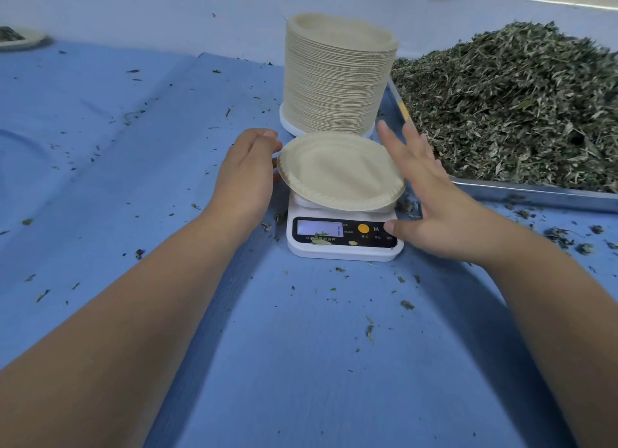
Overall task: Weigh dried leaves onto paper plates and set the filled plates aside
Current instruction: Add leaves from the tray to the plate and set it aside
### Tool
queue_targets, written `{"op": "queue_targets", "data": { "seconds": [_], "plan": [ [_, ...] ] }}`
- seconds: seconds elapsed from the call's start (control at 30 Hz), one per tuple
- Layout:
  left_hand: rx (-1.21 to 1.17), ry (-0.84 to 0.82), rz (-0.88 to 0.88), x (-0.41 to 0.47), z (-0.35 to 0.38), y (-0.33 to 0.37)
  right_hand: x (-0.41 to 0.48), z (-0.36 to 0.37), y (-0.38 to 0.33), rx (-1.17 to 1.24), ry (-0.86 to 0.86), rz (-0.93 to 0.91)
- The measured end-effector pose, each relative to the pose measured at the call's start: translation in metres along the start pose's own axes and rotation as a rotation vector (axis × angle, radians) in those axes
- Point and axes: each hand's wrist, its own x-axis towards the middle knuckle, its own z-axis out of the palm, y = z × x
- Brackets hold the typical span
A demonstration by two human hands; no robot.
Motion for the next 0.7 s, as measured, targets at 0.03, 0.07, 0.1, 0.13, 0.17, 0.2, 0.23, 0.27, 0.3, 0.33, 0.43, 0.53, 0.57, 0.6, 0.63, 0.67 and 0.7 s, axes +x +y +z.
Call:
{"op": "queue_targets", "data": {
  "seconds": [0.03, 0.07, 0.1, 0.13, 0.17, 0.2, 0.23, 0.27, 0.3, 0.33, 0.43, 0.53, 0.57, 0.6, 0.63, 0.67, 0.7],
  "plan": [
    [0.001, -0.002, 0.0, 0.0, 0.0, 0.0, 0.001, 0.0, 0.0, 0.003, 0.001, 0.009],
    [0.003, -0.005, 0.001, 0.0, 0.0, 0.0, 0.002, 0.0, -0.001, 0.005, -0.001, 0.016],
    [0.007, -0.009, 0.004, -0.001, 0.0, 0.0, 0.002, 0.0, -0.002, 0.006, -0.005, 0.019],
    [0.009, -0.01, 0.006, -0.002, 0.0, 0.0, 0.002, 0.001, -0.001, 0.01, -0.01, 0.023],
    [0.009, -0.009, 0.007, -0.002, 0.0, 0.0, 0.002, 0.002, 0.0, 0.016, -0.017, 0.032],
    [0.01, -0.006, 0.007, -0.003, 0.001, 0.001, 0.001, 0.002, 0.001, 0.021, -0.024, 0.042],
    [0.012, -0.003, 0.009, -0.003, 0.001, 0.001, -0.001, 0.003, 0.002, 0.029, -0.023, 0.043],
    [0.012, 0.0, 0.011, -0.003, 0.001, 0.0, -0.003, 0.003, 0.001, 0.056, -0.002, 0.033],
    [0.006, 0.0, 0.01, -0.003, 0.001, 0.0, -0.005, 0.003, 0.001, 0.12, 0.048, 0.015],
    [-0.006, 0.002, 0.002, -0.002, 0.0, 0.0, -0.006, 0.002, 0.0, 0.214, 0.125, 0.005],
    [-0.055, 0.016, -0.022, 0.002, 0.0, 0.0, -0.006, -0.004, 0.005, 0.312, 0.415, 0.074],
    [-0.063, 0.026, -0.014, 0.003, 0.0, -0.003, 0.003, -0.008, 0.023, 0.01, 0.482, 0.199],
    [-0.063, 0.024, -0.012, 0.004, 0.0, -0.004, 0.007, -0.008, 0.031, -0.098, 0.447, 0.239],
    [-0.064, 0.019, -0.018, 0.005, 0.0, -0.005, 0.012, -0.009, 0.038, -0.187, 0.413, 0.275],
    [-0.072, 0.012, -0.031, 0.006, 0.0, -0.005, 0.017, -0.012, 0.043, -0.26, 0.387, 0.304],
    [-0.082, 0.008, -0.047, 0.006, 0.001, -0.005, 0.024, -0.015, 0.049, -0.307, 0.363, 0.332],
    [-0.087, 0.008, -0.062, 0.007, 0.001, -0.004, 0.031, -0.02, 0.052, -0.326, 0.332, 0.365]
  ]
}}
